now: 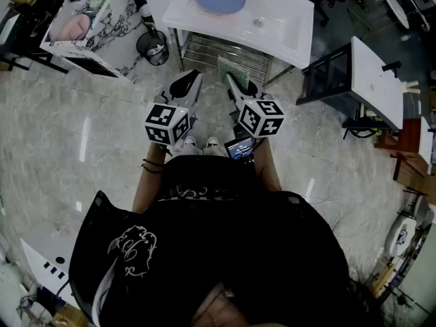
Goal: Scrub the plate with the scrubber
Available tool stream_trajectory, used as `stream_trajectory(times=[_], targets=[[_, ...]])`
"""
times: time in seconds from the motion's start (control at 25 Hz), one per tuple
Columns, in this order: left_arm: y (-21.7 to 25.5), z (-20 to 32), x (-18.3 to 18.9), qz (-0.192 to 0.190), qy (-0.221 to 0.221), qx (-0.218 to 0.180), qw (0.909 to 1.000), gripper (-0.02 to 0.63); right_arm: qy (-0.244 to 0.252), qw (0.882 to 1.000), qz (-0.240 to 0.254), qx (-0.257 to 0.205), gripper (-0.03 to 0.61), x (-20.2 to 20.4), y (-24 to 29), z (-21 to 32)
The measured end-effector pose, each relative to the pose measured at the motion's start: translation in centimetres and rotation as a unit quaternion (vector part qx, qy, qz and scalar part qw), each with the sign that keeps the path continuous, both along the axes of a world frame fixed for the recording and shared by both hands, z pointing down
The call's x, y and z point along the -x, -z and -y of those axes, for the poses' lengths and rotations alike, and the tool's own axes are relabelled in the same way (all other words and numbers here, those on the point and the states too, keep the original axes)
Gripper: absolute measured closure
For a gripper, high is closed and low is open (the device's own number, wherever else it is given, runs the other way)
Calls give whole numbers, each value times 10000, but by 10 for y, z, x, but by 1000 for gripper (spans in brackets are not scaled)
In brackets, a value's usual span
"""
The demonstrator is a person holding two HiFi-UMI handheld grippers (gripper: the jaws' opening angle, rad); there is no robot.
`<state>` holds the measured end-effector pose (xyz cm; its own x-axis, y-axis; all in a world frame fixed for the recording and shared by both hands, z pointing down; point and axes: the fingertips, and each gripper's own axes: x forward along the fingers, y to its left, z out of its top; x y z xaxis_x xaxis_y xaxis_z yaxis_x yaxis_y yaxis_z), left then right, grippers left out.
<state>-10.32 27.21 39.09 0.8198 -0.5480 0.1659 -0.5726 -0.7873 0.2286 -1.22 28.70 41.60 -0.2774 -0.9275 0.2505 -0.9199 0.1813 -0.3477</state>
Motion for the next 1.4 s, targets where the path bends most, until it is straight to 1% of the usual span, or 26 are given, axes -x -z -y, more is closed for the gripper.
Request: stream_trajectory(times=[0.32,0.48,0.6,0.76,0.96,1.2,1.4], targets=[[0,3,-14,9,16,-16,10000,574,7,10000,25,-3,489,-14,-1,5],[-2,4,-29,40,21,-42,10000,574,7,9999,99,-73,489,-29,0,9],[-1,5,-41,52,26,-83,9999,574,43,9999,15,-98,489,-41,2,10],[-4,5,-53,50,95,-101,9999,574,95,9999,-79,-70,489,-56,-4,7],[-10,6,-61,160,132,-38,9998,574,113,9999,-24,35,489,-69,-14,8],[-13,19,-61,192,256,39,9995,574,159,9998,109,62,489,-76,-17,24],[-27,49,-66,257,232,125,9993,574,199,9997,77,111,489,-78,-25,53]])
